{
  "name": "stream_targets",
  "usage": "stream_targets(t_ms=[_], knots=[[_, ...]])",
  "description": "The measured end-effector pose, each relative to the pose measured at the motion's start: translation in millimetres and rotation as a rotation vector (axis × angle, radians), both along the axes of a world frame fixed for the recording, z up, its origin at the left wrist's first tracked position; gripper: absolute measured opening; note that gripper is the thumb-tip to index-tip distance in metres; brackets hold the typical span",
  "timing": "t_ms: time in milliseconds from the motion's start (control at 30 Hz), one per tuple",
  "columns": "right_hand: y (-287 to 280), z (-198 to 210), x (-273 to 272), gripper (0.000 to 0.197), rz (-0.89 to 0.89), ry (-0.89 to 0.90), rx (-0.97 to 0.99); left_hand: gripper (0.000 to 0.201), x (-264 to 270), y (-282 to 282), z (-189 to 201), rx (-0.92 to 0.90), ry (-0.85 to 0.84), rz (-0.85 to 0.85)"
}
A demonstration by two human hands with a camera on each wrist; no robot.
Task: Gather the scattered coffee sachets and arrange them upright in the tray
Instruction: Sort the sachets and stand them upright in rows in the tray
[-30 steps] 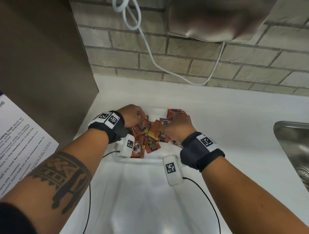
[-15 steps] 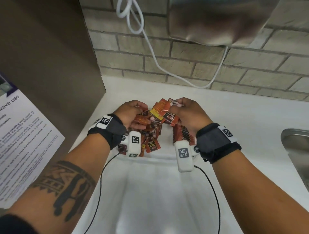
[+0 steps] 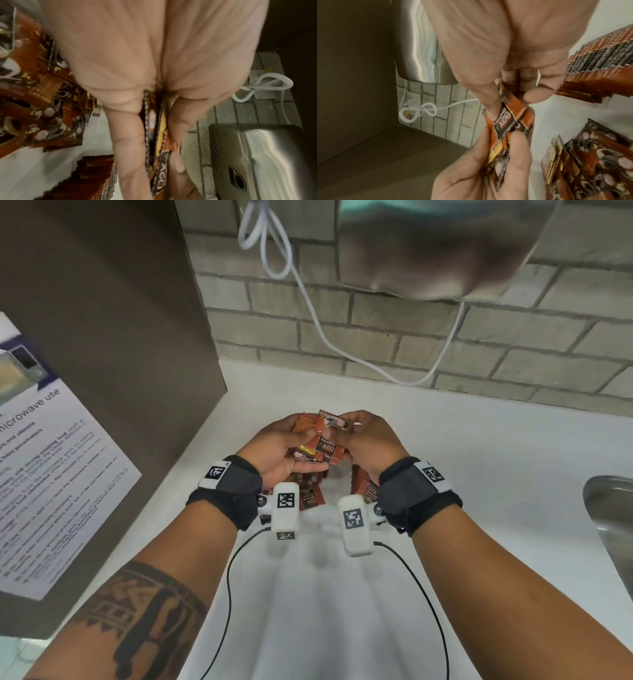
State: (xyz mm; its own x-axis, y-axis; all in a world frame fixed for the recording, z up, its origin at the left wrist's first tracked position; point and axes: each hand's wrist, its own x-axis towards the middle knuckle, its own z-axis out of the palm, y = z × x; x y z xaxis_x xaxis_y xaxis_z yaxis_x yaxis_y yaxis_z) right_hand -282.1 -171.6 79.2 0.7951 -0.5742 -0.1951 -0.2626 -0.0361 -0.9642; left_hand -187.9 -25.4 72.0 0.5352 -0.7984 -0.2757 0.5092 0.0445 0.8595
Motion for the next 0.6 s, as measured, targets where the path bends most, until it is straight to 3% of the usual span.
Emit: stream_targets(t_ms=[100,333,533,600], knots=[[1,2,4,0.022,-0.052,-0.008,-0.01,0.032,8,-1,2,-0.039,0.007,0.004],[4,12,10,0.019,-0.189,0.013,-0.033,0.019,39,1,7,0.04,-0.122,0.001],[18,22,0,0.037,-0.171,-0.246,0.532,0.021,62,10,3,0.022,-0.15,0.033],[24,22,-1,0.027,-0.122,-0.267,0.594,0.021,61,11,3,0.02,-0.17,0.025]])
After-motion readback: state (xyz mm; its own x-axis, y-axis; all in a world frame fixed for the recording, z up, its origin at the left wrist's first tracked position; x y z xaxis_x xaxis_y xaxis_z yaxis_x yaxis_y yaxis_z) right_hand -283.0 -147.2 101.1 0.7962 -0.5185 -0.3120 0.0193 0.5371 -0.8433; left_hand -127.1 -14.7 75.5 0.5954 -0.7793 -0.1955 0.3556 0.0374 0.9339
